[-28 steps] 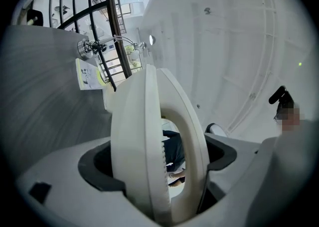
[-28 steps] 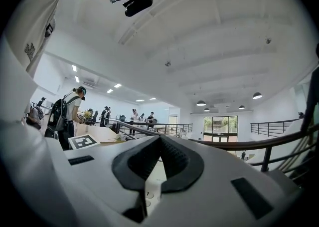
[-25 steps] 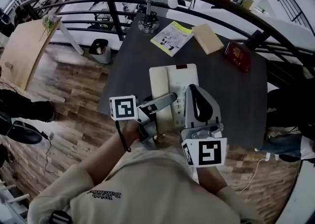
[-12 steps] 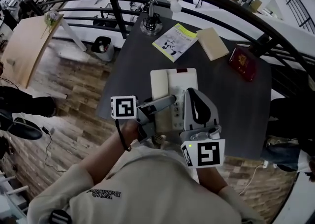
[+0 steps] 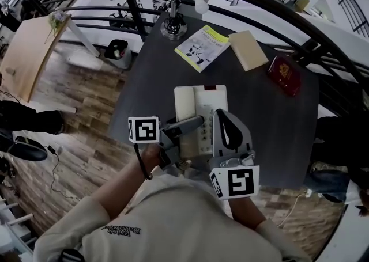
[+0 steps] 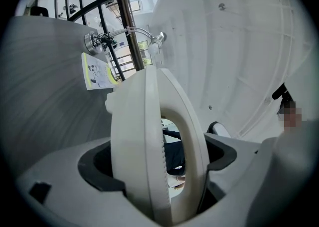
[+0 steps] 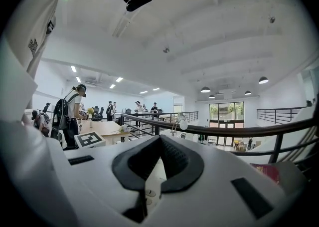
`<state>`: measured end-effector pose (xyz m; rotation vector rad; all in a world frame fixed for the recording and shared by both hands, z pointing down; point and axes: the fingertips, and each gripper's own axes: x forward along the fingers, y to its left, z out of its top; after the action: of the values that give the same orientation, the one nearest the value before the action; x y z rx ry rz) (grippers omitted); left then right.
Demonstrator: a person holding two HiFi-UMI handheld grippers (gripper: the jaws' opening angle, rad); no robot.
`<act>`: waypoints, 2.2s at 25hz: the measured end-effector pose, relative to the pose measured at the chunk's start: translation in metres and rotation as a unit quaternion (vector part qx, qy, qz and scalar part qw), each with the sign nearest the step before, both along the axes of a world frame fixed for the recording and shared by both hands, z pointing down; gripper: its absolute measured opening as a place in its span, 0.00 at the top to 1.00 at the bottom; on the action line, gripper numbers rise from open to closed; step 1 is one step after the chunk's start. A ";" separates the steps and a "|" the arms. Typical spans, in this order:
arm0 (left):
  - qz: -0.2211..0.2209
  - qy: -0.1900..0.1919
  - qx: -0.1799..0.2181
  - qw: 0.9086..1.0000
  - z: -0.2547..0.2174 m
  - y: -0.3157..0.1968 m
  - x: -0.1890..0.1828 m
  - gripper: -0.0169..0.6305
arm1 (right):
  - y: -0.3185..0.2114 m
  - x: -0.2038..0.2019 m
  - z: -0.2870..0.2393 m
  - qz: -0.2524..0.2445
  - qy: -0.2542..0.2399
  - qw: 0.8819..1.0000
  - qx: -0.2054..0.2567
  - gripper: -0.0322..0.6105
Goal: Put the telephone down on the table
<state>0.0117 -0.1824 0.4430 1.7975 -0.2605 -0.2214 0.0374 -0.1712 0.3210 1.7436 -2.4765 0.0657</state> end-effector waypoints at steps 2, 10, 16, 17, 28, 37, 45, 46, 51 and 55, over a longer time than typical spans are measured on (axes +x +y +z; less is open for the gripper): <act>-0.001 0.002 -0.014 1.000 0.009 -0.003 0.004 0.25 | -0.003 0.001 0.009 0.004 -0.010 1.000 -0.012 0.95; 0.000 -0.023 -0.017 1.000 0.074 -0.052 0.024 0.25 | -0.038 0.019 0.060 0.009 -0.003 0.999 -0.050 0.95; 0.006 -0.021 -0.027 0.999 0.124 -0.094 0.037 0.25 | -0.068 0.037 0.106 0.018 -0.034 0.995 -0.095 0.95; 0.004 -0.019 -0.035 0.999 0.133 -0.101 0.038 0.25 | -0.074 0.039 0.114 0.020 -0.034 0.994 -0.100 0.95; 0.007 -0.042 -0.085 0.995 0.194 -0.149 0.036 0.25 | -0.102 0.046 0.166 0.024 -0.067 0.988 -0.138 0.95; 0.025 -0.059 -0.058 0.996 0.205 -0.151 0.047 0.25 | -0.101 0.041 0.188 -0.001 -0.077 0.984 -0.160 0.95; 0.021 -0.060 -0.079 0.995 0.222 -0.145 0.043 0.25 | -0.098 0.050 0.191 0.005 -0.086 0.982 -0.170 0.95; 0.018 -0.062 -0.081 0.995 0.223 -0.145 0.042 0.25 | -0.097 0.051 0.192 0.006 -0.086 0.981 -0.171 0.95; 0.017 -0.085 -0.080 0.993 0.233 -0.145 0.042 0.25 | -0.095 0.058 0.194 0.012 -0.089 0.980 -0.175 0.95; 0.023 -0.101 -0.073 0.992 0.235 -0.144 0.044 0.25 | -0.093 0.065 0.199 0.020 -0.090 0.979 -0.179 0.95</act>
<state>0.0561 -0.3259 0.6779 1.6797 -0.3682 0.0131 0.1026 -0.2639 0.5204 1.6929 -2.3540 0.6581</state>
